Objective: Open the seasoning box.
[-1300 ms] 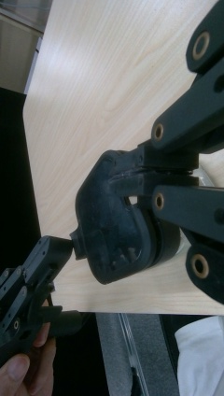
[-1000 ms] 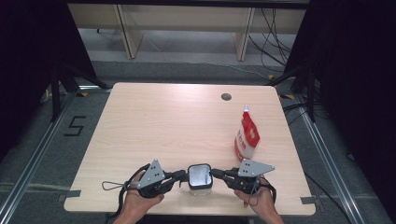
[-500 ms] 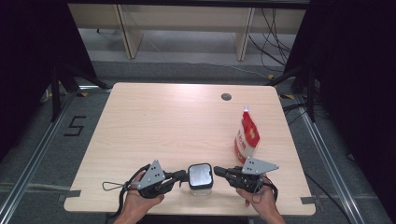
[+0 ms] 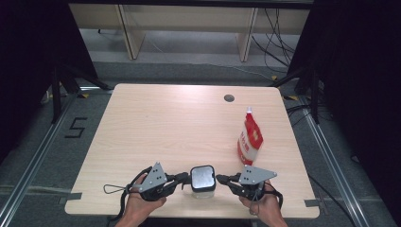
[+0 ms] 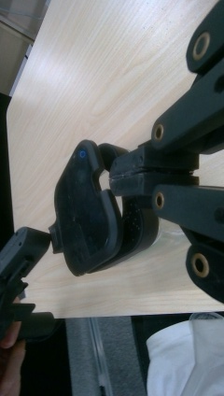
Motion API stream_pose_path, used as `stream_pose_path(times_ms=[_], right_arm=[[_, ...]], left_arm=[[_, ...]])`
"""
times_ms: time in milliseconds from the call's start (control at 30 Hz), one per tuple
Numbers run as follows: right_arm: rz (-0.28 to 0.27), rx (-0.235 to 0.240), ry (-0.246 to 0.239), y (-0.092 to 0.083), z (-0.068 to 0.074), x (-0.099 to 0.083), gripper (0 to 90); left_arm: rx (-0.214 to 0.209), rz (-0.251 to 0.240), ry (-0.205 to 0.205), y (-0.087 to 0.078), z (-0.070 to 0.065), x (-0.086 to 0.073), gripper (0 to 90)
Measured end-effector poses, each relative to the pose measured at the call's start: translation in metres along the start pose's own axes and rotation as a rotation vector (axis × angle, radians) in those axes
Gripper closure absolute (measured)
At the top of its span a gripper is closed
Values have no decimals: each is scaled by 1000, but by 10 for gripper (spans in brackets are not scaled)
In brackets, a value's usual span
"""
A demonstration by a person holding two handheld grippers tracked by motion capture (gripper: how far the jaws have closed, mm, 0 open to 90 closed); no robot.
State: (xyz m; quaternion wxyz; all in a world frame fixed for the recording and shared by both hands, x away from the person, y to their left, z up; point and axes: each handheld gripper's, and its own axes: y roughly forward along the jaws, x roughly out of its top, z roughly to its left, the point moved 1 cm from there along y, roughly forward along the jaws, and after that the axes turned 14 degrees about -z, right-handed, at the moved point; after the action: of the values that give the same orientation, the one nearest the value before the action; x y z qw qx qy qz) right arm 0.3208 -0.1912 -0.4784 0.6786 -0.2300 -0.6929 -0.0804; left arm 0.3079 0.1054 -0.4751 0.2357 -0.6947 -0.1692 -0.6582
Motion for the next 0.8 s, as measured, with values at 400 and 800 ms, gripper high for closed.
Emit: stream_pose_path(times_ms=[400,800], right_arm=[[33,10,-39,2,7,5,900],[-15,12,-18,4,7,8,900]], left_arm=[[-3,-7,-3,0,1,-1,892],[-34,-37,-35,-5,5,1,725]])
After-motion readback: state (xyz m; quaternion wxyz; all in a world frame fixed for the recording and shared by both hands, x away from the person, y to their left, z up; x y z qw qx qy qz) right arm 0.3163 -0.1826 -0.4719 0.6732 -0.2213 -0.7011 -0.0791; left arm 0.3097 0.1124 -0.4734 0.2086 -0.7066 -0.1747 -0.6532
